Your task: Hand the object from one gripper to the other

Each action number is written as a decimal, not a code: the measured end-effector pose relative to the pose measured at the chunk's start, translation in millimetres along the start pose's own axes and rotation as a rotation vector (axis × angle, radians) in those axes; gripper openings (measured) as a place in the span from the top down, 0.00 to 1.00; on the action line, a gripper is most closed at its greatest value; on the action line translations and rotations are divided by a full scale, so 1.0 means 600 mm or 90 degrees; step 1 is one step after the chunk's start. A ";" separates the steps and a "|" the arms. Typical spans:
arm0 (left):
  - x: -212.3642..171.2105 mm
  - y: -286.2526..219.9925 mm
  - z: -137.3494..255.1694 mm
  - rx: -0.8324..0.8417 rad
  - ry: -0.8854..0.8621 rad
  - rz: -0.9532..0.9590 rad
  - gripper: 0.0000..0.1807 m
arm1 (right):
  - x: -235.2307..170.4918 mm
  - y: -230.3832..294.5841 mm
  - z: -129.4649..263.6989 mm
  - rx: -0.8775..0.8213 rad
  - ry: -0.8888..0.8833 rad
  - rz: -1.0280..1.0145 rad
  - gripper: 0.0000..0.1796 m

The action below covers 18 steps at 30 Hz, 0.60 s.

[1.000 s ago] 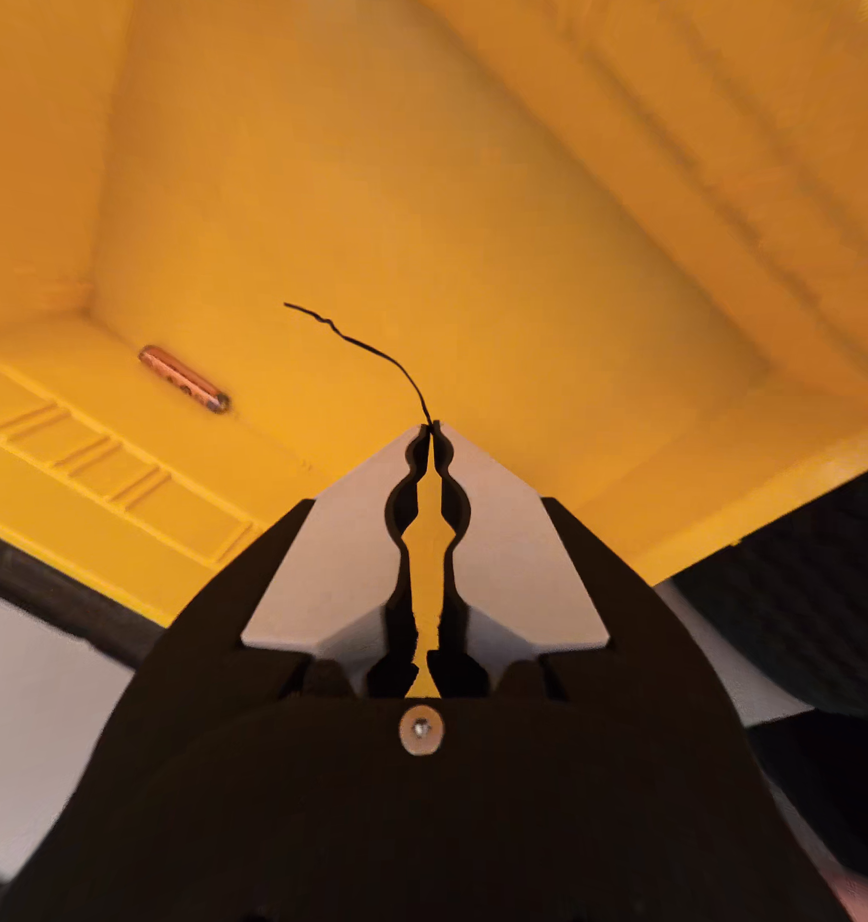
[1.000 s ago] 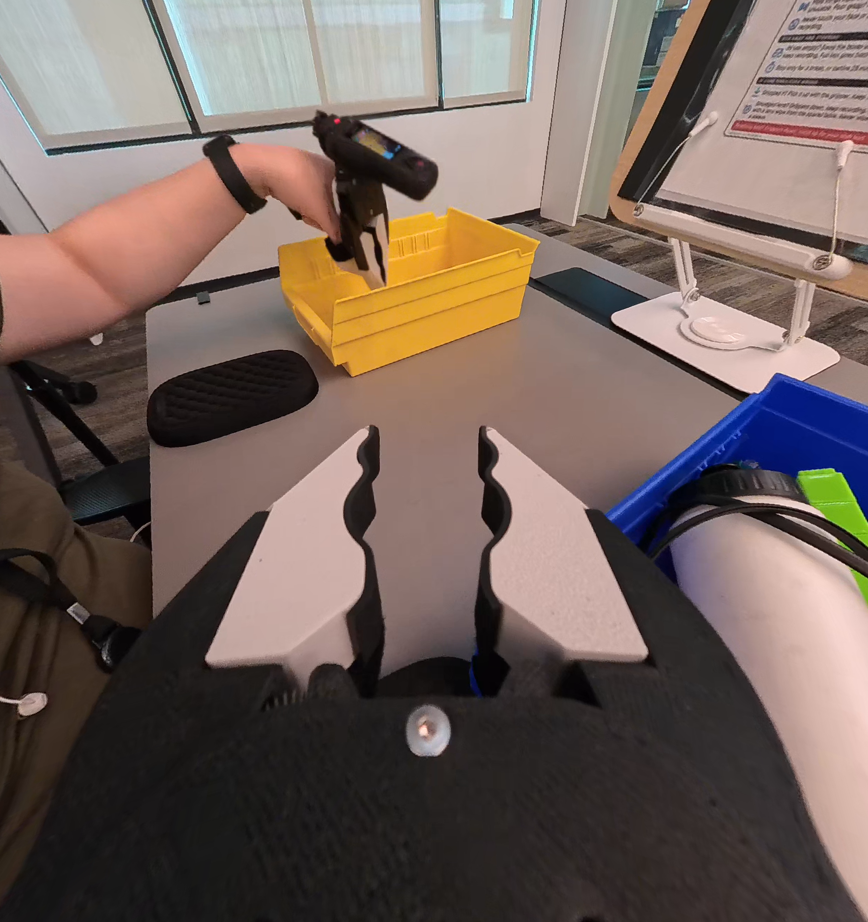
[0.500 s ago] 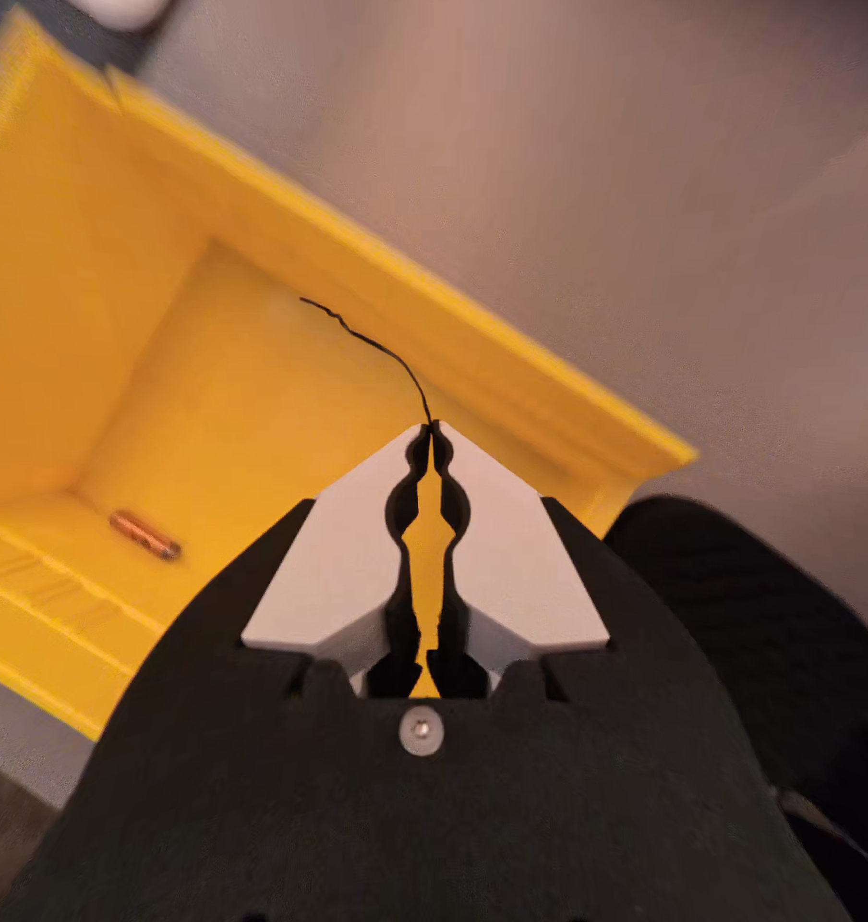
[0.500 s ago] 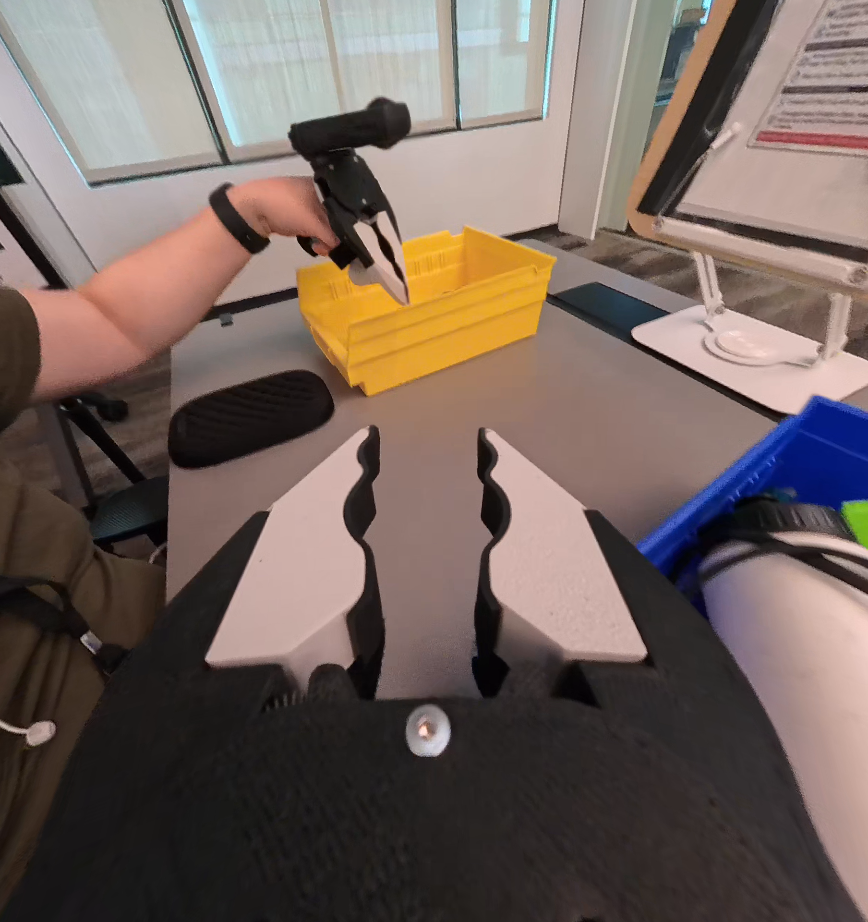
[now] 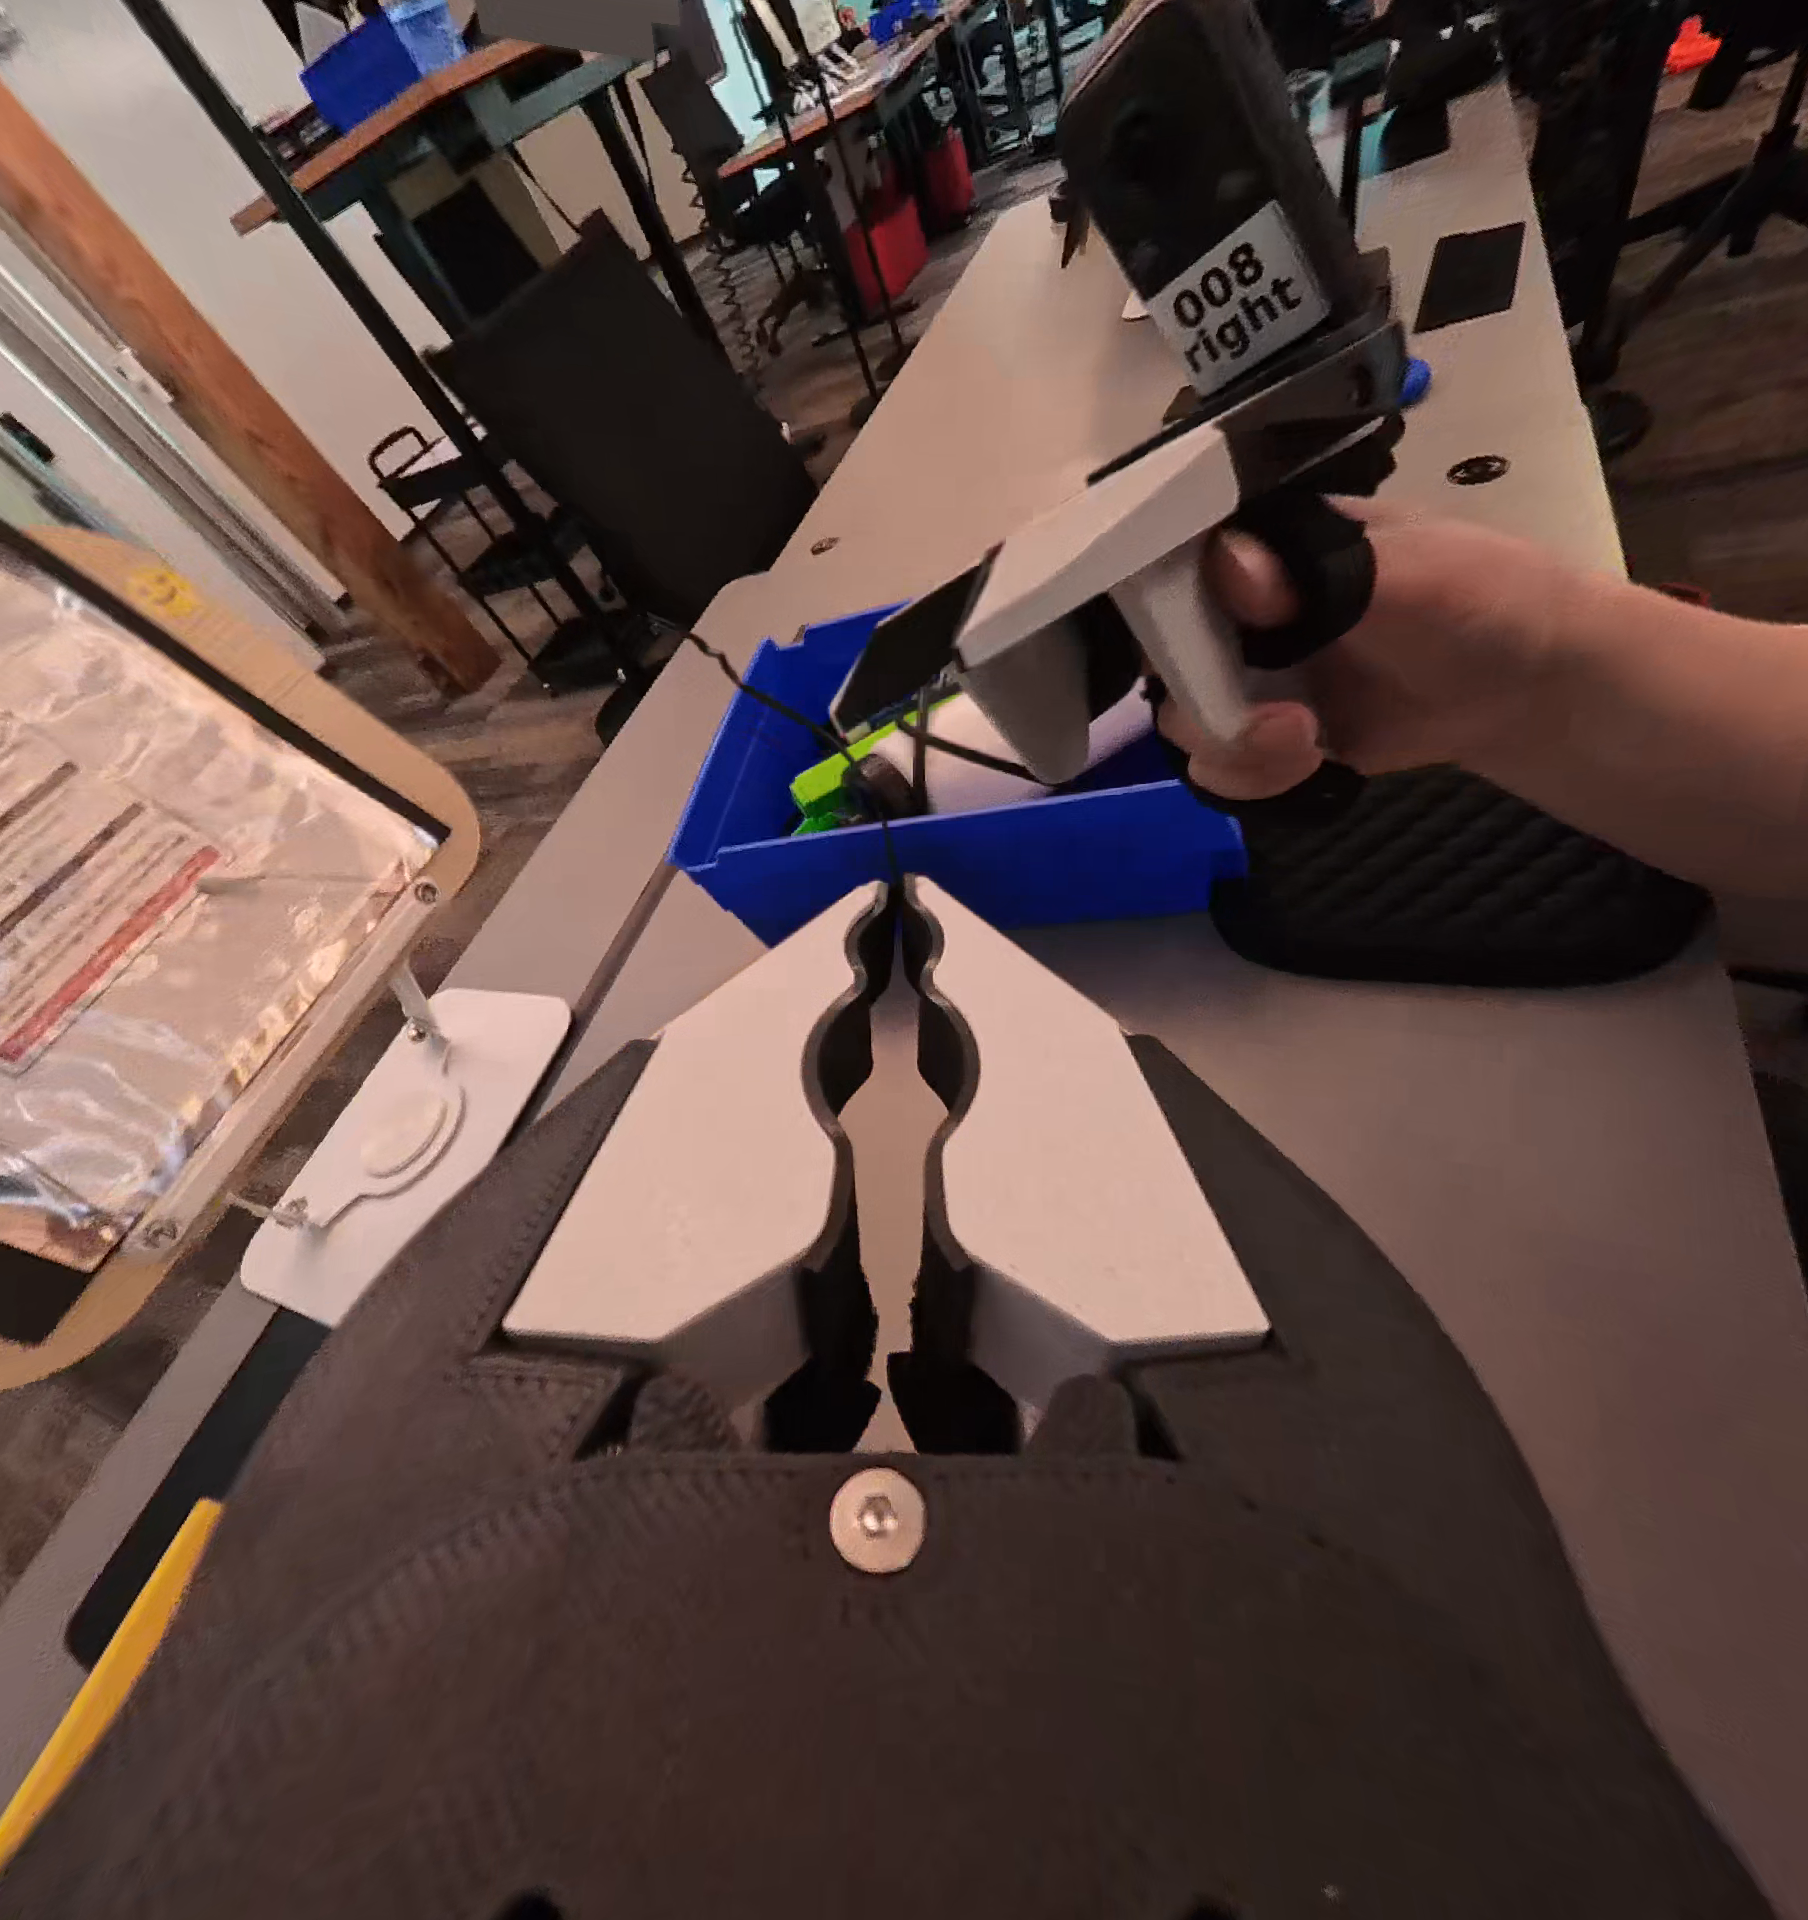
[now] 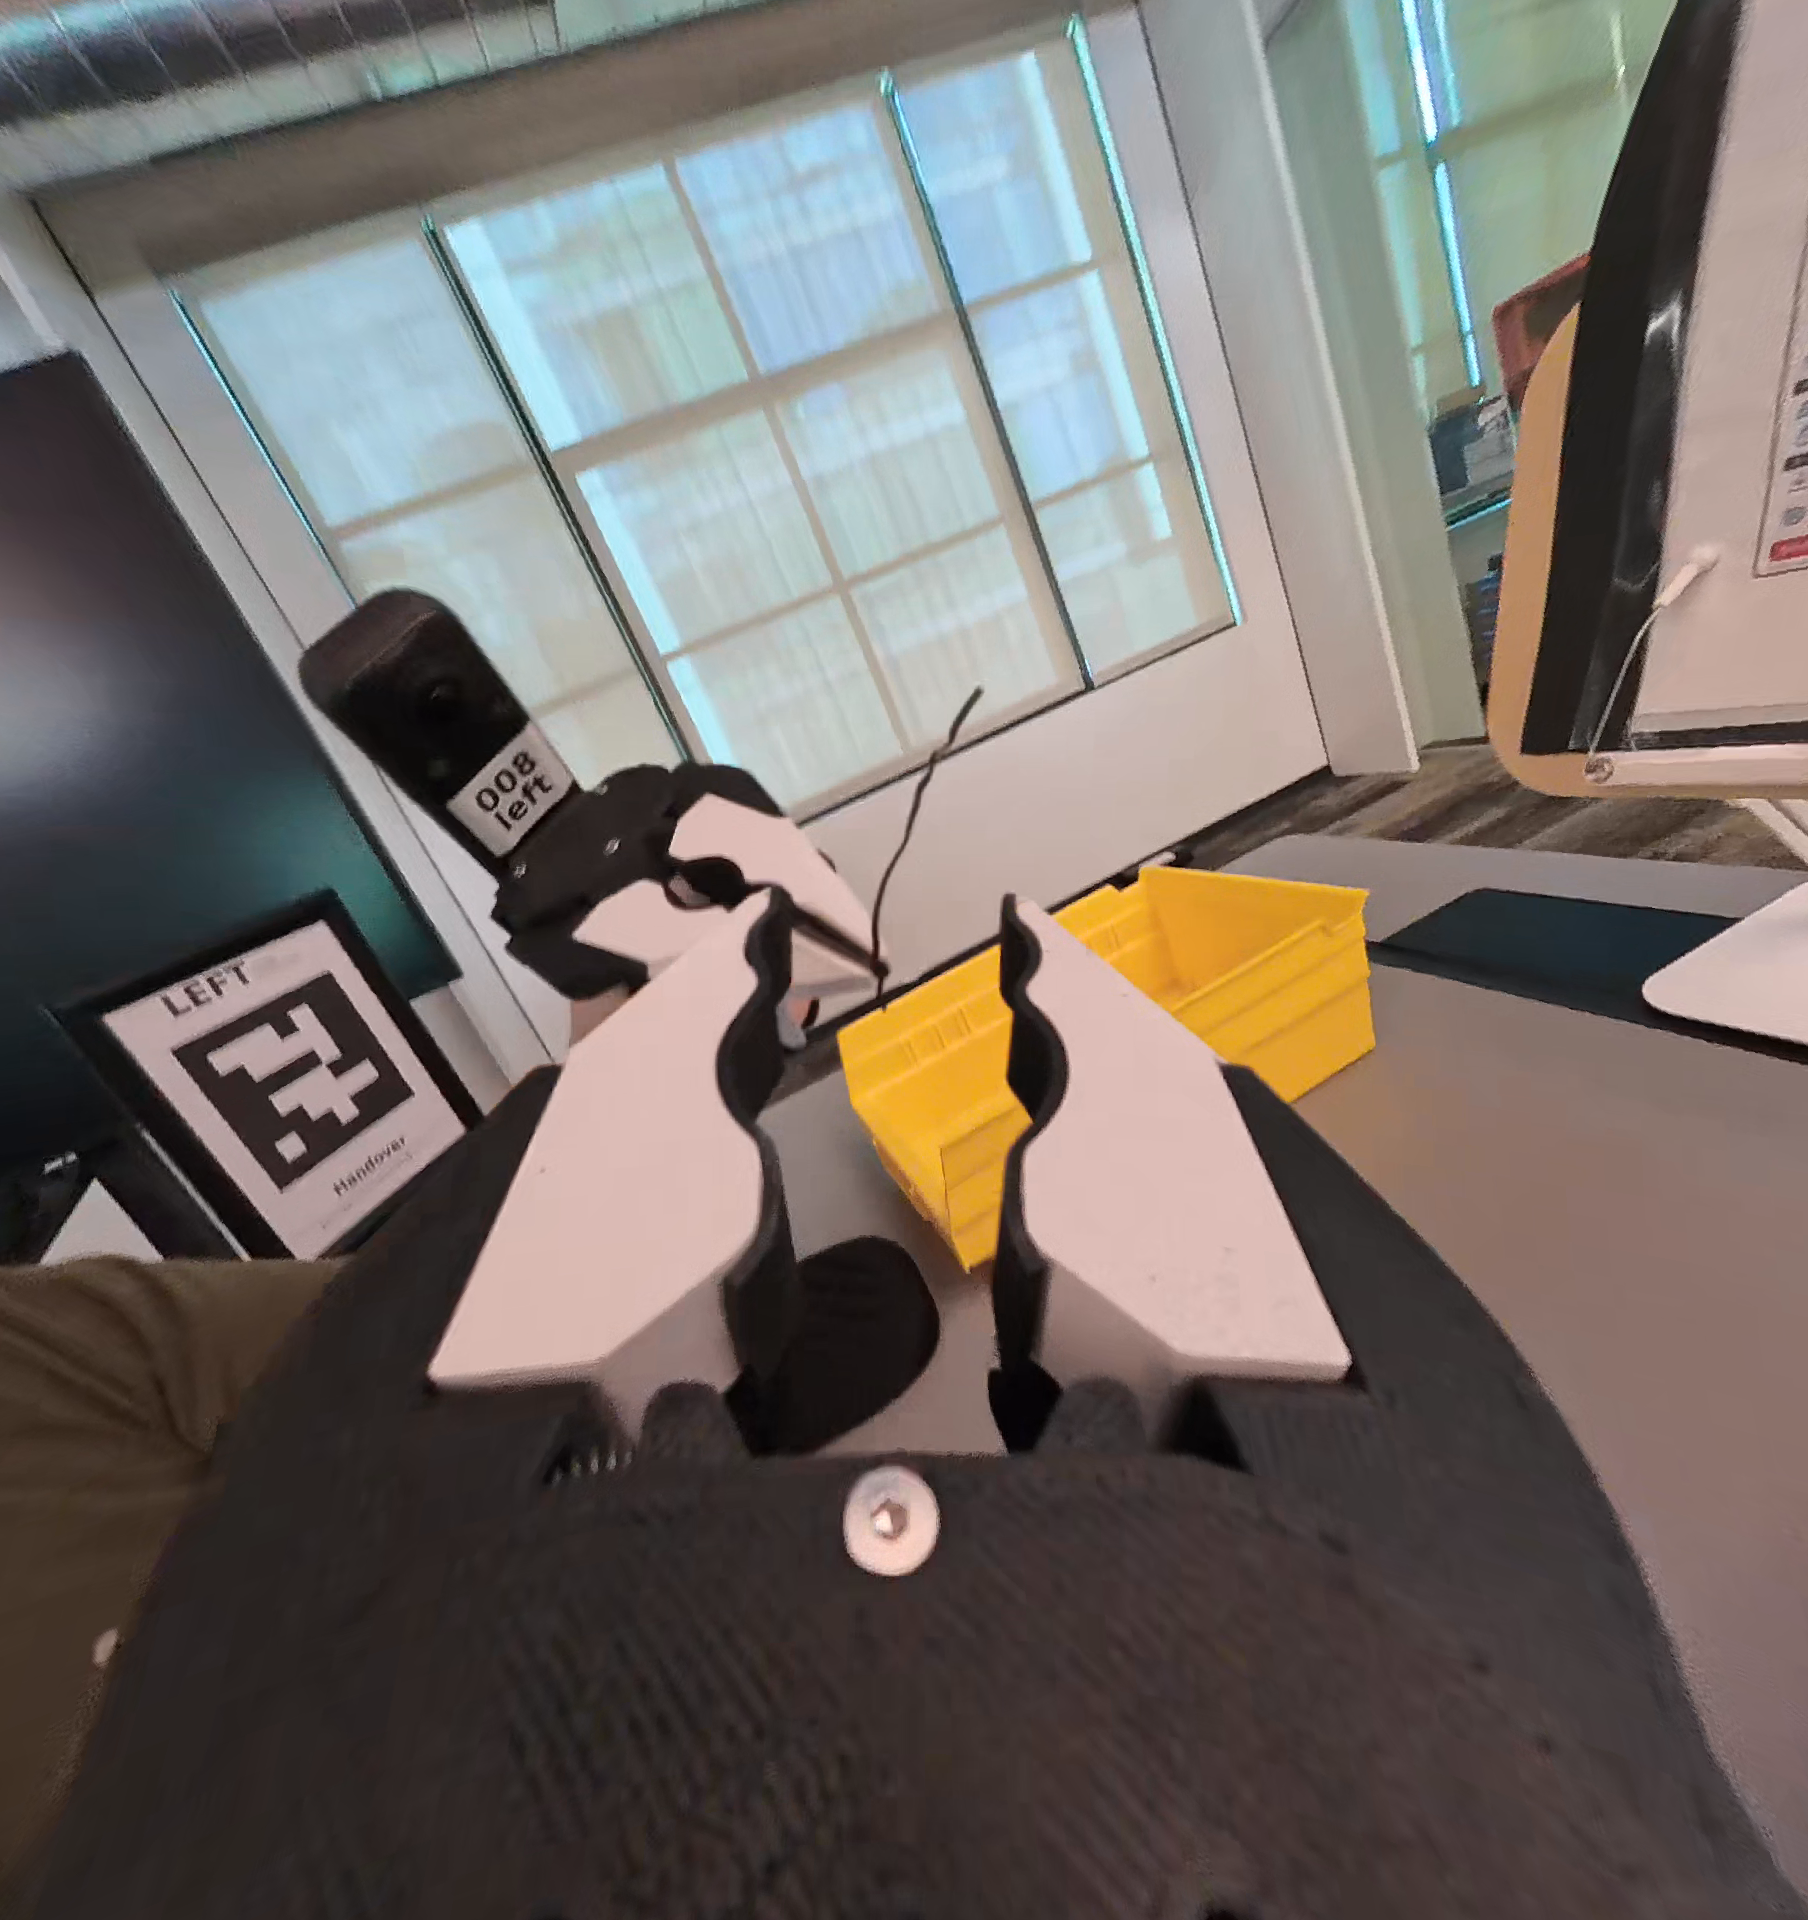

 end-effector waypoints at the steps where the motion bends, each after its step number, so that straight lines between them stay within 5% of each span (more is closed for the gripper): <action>1: 0.005 -0.005 -0.005 -0.002 -0.006 -0.008 1.00 | 0.003 0.000 0.003 -0.006 -0.008 -0.003 0.79; 9: 0.025 -0.030 -0.021 -0.020 -0.023 -0.040 1.00 | -0.010 0.012 -0.002 0.013 0.011 -0.034 0.80; 13: 0.023 -0.035 -0.023 -0.024 -0.020 -0.037 1.00 | -0.013 0.022 -0.006 0.068 0.024 -0.037 1.00; 18: 0.012 -0.024 -0.008 -0.015 -0.002 0.025 0.83 | 0.002 0.005 0.008 0.023 0.078 0.175 1.00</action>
Point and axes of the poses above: each gripper's, where its closed fingertips meet, z back along the fingers, x out of its top, y = z × x across the jaws, the point moved 5 cm from there along z, back along the fingers, and after that the axes turned 13 degrees about -y, right-handed, at the moved point
